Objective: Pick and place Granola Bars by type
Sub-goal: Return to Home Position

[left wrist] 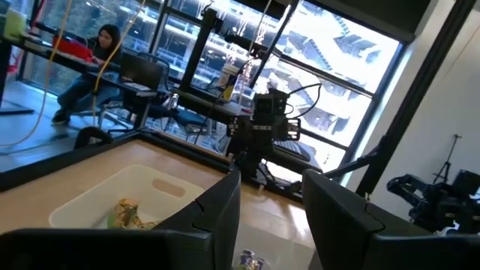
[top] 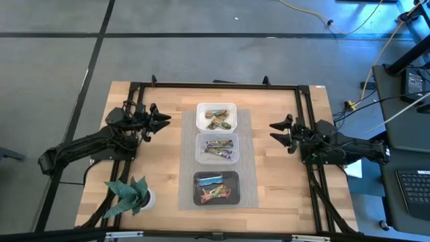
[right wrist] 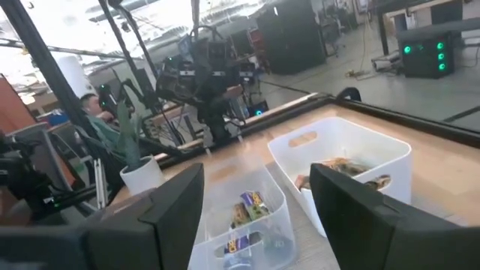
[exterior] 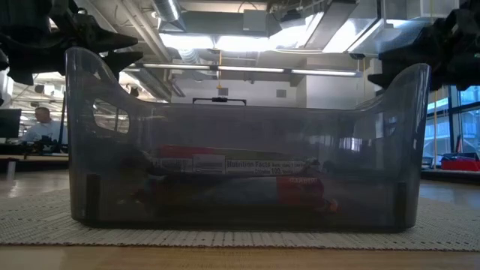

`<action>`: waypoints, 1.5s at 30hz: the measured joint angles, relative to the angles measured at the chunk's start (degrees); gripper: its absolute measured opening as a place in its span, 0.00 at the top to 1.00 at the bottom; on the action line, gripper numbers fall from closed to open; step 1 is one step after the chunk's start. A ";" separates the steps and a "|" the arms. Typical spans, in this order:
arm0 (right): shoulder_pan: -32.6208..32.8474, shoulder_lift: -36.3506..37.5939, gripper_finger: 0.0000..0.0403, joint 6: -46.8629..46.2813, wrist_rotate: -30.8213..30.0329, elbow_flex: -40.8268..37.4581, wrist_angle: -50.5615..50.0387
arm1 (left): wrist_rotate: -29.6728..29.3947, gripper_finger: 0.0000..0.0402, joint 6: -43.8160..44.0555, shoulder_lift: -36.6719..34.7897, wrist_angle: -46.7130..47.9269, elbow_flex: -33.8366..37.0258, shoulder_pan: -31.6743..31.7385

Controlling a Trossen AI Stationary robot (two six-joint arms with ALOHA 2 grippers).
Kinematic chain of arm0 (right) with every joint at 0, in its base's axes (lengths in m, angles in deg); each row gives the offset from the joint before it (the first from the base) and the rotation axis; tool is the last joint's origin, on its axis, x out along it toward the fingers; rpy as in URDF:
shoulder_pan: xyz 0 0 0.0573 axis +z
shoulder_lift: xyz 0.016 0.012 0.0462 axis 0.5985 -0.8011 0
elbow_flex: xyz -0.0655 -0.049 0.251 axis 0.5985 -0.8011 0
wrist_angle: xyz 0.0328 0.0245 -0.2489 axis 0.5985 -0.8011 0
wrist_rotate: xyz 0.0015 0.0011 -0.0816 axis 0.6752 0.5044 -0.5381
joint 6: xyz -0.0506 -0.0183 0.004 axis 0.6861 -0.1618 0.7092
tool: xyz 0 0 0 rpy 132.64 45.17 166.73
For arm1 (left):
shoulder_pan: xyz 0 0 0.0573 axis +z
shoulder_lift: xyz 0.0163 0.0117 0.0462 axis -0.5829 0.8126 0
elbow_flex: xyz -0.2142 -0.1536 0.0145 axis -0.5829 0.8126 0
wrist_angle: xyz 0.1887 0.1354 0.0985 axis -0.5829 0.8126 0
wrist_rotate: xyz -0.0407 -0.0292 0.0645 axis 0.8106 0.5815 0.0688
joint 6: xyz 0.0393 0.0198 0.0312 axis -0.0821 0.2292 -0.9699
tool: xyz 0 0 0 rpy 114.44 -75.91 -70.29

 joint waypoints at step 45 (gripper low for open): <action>0.00 -0.02 0.39 2.98 -3.04 0.02 -1.82 | -34.24 0.66 -4.65 -16.18 25.65 0.00 -4.56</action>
